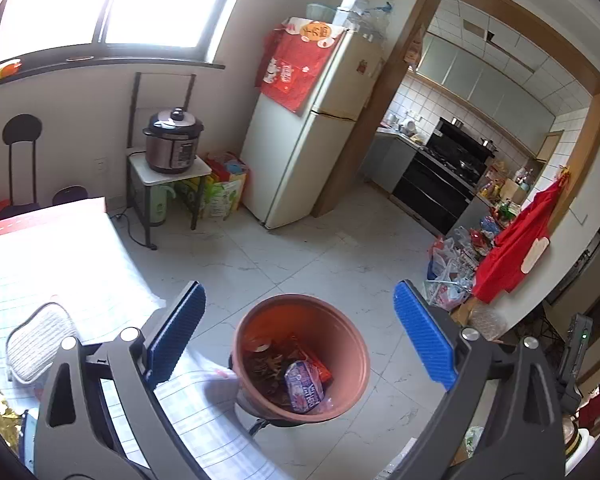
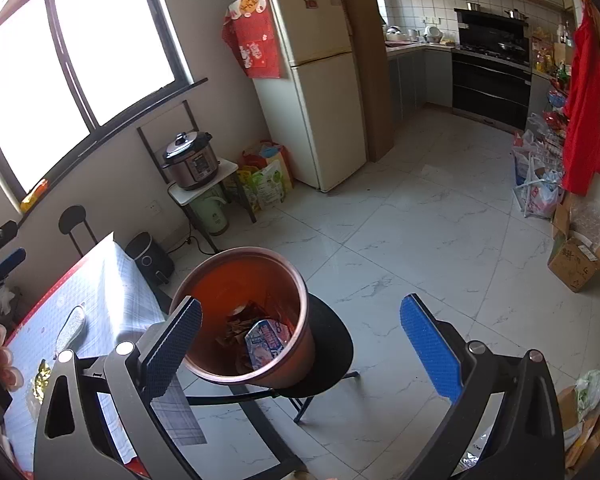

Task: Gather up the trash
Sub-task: 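Return both grippers to the table toward the blue box and gold foil, then close the left gripper on the gold foil bag while the right straddles the blue box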

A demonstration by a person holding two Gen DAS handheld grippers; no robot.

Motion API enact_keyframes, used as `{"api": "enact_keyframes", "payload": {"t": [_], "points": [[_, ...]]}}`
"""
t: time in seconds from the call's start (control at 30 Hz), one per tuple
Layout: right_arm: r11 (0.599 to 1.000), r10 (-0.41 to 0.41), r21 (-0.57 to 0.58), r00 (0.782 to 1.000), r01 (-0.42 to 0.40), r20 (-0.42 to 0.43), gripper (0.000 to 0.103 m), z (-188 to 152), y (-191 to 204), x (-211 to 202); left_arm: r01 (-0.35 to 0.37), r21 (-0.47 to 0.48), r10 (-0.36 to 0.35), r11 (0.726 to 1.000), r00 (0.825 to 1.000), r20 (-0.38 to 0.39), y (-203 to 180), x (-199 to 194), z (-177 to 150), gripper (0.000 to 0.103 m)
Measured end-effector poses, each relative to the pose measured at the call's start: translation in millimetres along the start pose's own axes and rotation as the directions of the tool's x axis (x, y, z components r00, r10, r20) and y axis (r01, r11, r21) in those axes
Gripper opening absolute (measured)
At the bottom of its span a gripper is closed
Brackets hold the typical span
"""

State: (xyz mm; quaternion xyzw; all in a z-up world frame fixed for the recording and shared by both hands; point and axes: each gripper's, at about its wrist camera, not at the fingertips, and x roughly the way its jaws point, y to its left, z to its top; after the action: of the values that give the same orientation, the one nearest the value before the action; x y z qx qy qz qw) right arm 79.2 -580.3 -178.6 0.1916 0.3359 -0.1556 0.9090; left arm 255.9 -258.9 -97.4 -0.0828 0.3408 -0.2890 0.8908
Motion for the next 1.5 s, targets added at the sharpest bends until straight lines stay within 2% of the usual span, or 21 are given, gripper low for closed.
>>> {"api": "enact_keyframes", "payload": {"t": [0.13, 0.27, 0.37, 0.5, 0.63, 0.7, 0.8, 0.93, 1.1, 1.27, 1.5], "points": [[0.997, 0.058, -0.044, 0.998, -0.058, -0.007, 0.098, 0.7, 34.5, 4.8, -0.108, -0.035, 0.109, 0.994, 0.994, 0.029, 39.7, -48.1, -11.3, 0.097], [0.989, 0.119, -0.085, 0.993, -0.12, -0.025, 0.098, -1.6, 76.6, 9.8, -0.224, -0.085, 0.229, 0.971, 0.972, 0.055, 89.8, -107.1, -25.7, 0.097], [0.979, 0.162, -0.116, 0.986, -0.166, -0.046, 0.098, -8.5, 109.4, 12.4, -0.309, -0.134, 0.32, 0.942, 0.944, 0.077, 132.6, -156.0, -38.5, 0.097], [0.961, 0.212, -0.157, 0.972, -0.226, -0.102, 0.098, -22.7, 157.4, 19.9, -0.433, -0.187, 0.454, 0.882, 0.887, 0.088, 180.2, -221.0, -66.7, 0.097], [0.936, 0.249, -0.208, 0.953, -0.283, -0.172, 0.098, -45.4, 211.8, 27.7, -0.517, -0.239, 0.544, 0.822, 0.837, 0.057, 222.9, -271.5, -102.2, 0.097], [0.921, 0.268, -0.229, 0.94, -0.314, -0.211, 0.098, -58.9, 241.2, 31.3, -0.535, -0.274, 0.564, 0.799, 0.825, 0.035, 243.4, -290.6, -120.3, 0.097], [0.898, 0.299, -0.248, 0.917, -0.364, -0.264, 0.098, -81.4, 280.9, 32.7, -0.544, -0.331, 0.579, 0.771, 0.815, 0.009, 270.2, -315.0, -147.1, 0.097], [0.874, 0.317, -0.262, 0.889, -0.409, -0.33, 0.098, -112.1, 326.9, 35.3, -0.553, -0.365, 0.589, 0.749, 0.808, -0.017, 299.5, -334.6, -166.7, 0.097], [0.869, 0.33, -0.228, 0.858, -0.439, -0.392, 0.098, -148.1, 371.8, 47.2, -0.535, -0.4, 0.574, 0.744, 0.819, -0.029, 333.7, -349.0, -181.4, 0.097], [0.882, 0.328, -0.172, 0.833, -0.439, -0.446, 0.098, -182.3, 398.0, 65.4, -0.51, -0.418, 0.54, 0.752, 0.84, -0.054, 366.6, -346.4, -191.9, 0.097], [0.903, 0.287, -0.136, 0.808, -0.408, -0.515, 0.098, -224.6, 425.6, 91.4, -0.466, -0.394, 0.46, 0.792, 0.88, -0.118, 398.6, -324.0, -202.3, 0.097]]}}
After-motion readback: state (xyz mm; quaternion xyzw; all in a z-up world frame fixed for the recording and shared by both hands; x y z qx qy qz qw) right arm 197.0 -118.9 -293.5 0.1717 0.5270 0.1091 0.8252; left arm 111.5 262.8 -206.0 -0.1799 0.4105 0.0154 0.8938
